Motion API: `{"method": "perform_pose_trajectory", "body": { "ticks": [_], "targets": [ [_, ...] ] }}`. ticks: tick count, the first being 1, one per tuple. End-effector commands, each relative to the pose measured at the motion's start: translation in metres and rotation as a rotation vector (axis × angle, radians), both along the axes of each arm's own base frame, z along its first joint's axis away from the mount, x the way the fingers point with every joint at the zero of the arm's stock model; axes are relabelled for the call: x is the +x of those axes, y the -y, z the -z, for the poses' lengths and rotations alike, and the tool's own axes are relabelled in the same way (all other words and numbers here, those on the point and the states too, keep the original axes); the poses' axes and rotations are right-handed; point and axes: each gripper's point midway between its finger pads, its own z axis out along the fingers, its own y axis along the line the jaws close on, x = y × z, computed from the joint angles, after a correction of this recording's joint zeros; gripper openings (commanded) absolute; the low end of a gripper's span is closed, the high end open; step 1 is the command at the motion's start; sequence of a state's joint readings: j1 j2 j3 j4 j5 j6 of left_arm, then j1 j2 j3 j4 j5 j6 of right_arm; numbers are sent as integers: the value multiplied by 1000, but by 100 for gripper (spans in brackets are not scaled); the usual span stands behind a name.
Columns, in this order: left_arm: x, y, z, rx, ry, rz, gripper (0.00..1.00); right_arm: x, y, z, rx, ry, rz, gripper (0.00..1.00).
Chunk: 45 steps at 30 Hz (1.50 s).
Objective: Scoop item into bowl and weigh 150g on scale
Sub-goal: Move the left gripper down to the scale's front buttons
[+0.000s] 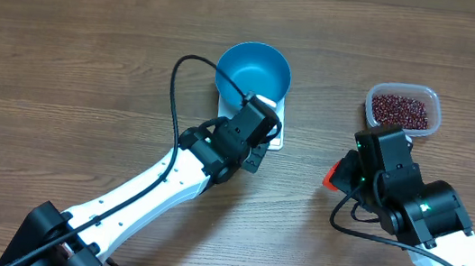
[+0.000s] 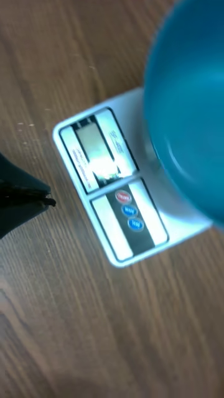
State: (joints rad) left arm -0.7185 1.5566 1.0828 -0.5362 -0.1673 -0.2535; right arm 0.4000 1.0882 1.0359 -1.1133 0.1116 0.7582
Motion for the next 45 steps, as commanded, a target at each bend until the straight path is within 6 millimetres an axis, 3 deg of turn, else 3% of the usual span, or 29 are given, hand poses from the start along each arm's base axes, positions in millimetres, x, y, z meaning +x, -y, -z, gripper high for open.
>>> {"method": "perform_pose_trajectory", "body": {
  "ticks": [1, 12, 22, 34, 45],
  "targets": [
    [-6, 7, 17, 53, -24, 138, 5, 6, 1, -16, 14, 55, 12, 4],
    [-3, 13, 65, 97, -102, 145, 4, 6, 0, -16, 14, 54, 12, 4],
    [8, 20, 60, 68, -54, 137, 4, 6, 0, -16, 15, 56, 12, 4],
    [22, 14, 54, 118, 22, 119, 4, 6, 0, -16, 14, 55, 12, 4],
    [26, 16, 53, 125, 44, 145, 4, 6, 1, -16, 12, 55, 9, 4]
  ]
}}
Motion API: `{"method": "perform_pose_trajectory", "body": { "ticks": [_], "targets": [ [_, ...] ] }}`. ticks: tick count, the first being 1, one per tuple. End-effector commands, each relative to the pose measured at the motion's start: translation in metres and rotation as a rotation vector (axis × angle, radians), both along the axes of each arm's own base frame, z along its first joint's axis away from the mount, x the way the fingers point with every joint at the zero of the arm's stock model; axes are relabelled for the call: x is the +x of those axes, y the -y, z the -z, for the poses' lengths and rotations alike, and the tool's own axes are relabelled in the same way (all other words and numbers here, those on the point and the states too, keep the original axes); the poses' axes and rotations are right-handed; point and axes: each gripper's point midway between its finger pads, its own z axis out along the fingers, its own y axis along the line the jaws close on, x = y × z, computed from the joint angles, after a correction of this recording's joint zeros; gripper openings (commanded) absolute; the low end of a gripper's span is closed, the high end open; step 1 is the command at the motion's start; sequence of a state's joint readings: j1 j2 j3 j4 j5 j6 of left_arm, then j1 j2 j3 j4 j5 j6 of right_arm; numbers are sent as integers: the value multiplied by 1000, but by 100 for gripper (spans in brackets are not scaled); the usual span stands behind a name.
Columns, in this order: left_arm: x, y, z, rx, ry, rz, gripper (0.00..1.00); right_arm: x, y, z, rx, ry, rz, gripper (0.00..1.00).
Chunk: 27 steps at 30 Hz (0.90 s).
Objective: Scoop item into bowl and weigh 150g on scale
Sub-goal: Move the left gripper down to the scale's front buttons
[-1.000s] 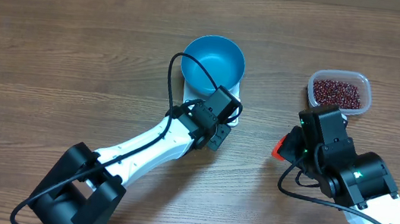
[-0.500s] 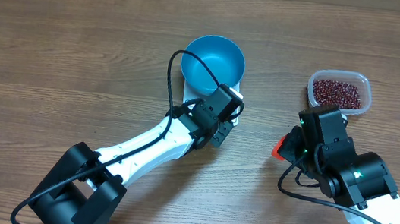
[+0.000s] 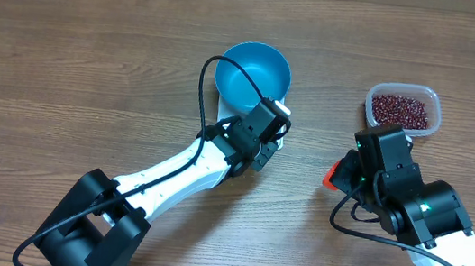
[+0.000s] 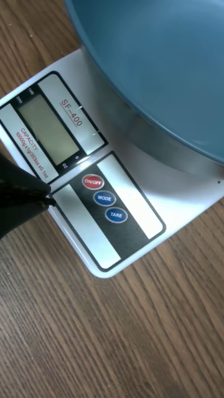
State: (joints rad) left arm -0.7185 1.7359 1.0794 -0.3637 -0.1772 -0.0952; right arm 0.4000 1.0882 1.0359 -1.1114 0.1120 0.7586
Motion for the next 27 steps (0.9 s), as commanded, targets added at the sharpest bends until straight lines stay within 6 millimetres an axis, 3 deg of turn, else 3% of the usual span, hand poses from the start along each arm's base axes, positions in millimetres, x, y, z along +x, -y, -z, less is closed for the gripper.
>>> {"method": "perform_pose_trajectory", "body": {
  "ticks": [1, 27],
  "targets": [
    [3, -1, 4, 28, 20, 21, 4, 5, 1, -16, 12, 53, 8, 4],
    [2, -2, 5, 64, 26, 75, 4, 6, 3, -16, -3, 56, 12, 4]
  ]
}}
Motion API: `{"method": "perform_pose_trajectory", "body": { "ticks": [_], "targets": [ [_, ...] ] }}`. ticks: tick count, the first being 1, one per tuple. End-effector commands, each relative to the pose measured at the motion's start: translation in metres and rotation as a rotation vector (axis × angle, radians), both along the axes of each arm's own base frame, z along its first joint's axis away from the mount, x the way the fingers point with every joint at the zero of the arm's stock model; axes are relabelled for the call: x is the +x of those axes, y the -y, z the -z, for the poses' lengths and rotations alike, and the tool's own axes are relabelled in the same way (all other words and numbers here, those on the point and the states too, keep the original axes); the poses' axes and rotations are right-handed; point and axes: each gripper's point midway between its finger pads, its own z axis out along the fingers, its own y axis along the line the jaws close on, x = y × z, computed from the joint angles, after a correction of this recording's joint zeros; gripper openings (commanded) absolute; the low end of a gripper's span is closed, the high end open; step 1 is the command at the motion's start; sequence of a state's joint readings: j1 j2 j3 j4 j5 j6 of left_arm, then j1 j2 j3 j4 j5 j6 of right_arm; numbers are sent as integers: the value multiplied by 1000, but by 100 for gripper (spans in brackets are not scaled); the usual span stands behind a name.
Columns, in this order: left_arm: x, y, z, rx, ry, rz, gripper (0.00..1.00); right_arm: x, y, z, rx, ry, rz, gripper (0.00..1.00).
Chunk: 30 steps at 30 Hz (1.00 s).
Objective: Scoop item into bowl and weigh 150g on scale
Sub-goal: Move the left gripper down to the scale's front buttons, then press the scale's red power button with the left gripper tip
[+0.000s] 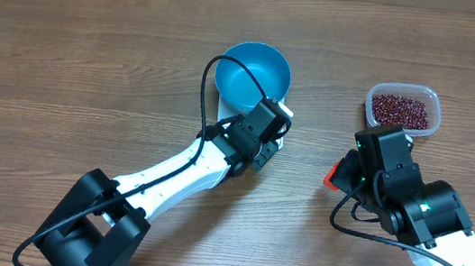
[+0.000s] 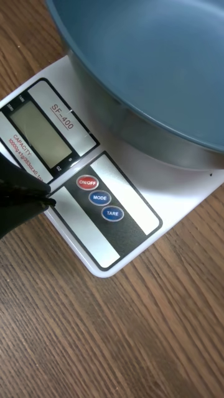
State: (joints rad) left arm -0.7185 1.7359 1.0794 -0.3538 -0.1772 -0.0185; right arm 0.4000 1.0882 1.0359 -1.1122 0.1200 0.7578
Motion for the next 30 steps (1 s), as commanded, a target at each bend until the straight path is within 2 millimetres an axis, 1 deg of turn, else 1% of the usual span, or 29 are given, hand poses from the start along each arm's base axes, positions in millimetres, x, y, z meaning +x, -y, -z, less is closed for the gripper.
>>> {"method": "perform_pose_trajectory", "body": {
  "ticks": [1, 4, 9, 26, 28, 30],
  "targets": [
    [1, -3, 5, 29, 7, 11, 4, 6, 2, -16, 4, 54, 9, 4],
    [3, -2, 4, 22, 15, 10, 6, 6, 2, -16, 5, 58, 9, 4],
    [3, -1, 4, 31, 21, 27, 4, 7, 1, -17, 6, 60, 9, 4],
    [8, -1, 2, 43, 47, 59, 4, 8, 1, -17, 10, 66, 10, 4],
    [8, -1, 4, 45, 47, 57, 4, 8, 1, -17, 10, 66, 10, 4],
    [10, -3, 11, 64, 46, 49, 4, 8, 1, -17, 10, 66, 9, 4]
  ]
}}
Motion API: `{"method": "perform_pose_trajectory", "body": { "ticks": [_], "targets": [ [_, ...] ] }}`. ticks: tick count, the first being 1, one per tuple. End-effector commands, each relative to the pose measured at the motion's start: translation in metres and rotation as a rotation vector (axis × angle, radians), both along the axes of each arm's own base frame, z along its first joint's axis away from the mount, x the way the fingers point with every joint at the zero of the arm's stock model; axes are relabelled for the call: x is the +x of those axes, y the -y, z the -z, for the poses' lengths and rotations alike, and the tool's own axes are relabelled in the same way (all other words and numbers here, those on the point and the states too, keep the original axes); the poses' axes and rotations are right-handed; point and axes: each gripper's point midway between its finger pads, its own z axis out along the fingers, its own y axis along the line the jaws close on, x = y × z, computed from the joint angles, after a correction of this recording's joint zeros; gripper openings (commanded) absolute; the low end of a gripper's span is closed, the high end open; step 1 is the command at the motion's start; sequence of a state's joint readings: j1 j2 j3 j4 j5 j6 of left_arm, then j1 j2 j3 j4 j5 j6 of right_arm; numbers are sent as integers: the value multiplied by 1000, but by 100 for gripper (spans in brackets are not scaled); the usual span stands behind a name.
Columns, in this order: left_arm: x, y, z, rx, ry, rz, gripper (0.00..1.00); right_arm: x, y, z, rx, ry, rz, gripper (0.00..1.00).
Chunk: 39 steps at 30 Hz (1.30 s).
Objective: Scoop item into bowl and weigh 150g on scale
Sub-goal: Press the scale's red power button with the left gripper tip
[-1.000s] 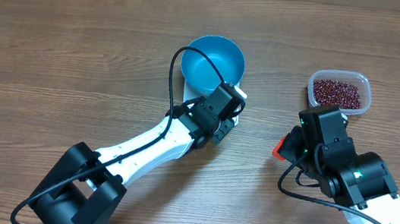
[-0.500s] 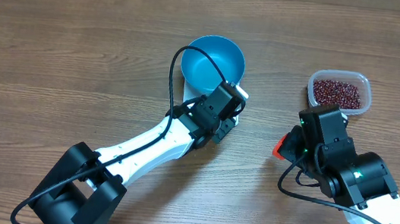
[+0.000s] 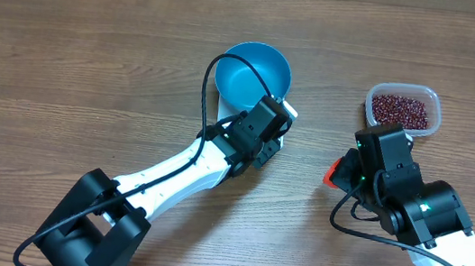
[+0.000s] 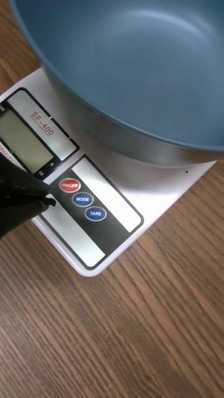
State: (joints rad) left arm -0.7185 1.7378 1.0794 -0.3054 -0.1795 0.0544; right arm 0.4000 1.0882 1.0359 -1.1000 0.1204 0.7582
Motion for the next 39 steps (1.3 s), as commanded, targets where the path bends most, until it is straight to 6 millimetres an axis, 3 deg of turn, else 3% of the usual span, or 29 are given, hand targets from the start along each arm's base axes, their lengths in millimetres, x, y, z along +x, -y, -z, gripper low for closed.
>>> {"method": "perform_pose_trajectory", "body": {
  "ticks": [1, 21, 39],
  "targets": [
    [4, -11, 19, 66, -4, -16, 4, 6, 2, -16, 5, 54, 9, 4],
    [10, -11, 38, 130, 11, 32, 4, 6, 2, -16, 5, 55, 9, 4],
    [15, -11, 35, 140, 33, 49, 4, 6, 0, -16, 12, 55, 6, 4]
  ]
}}
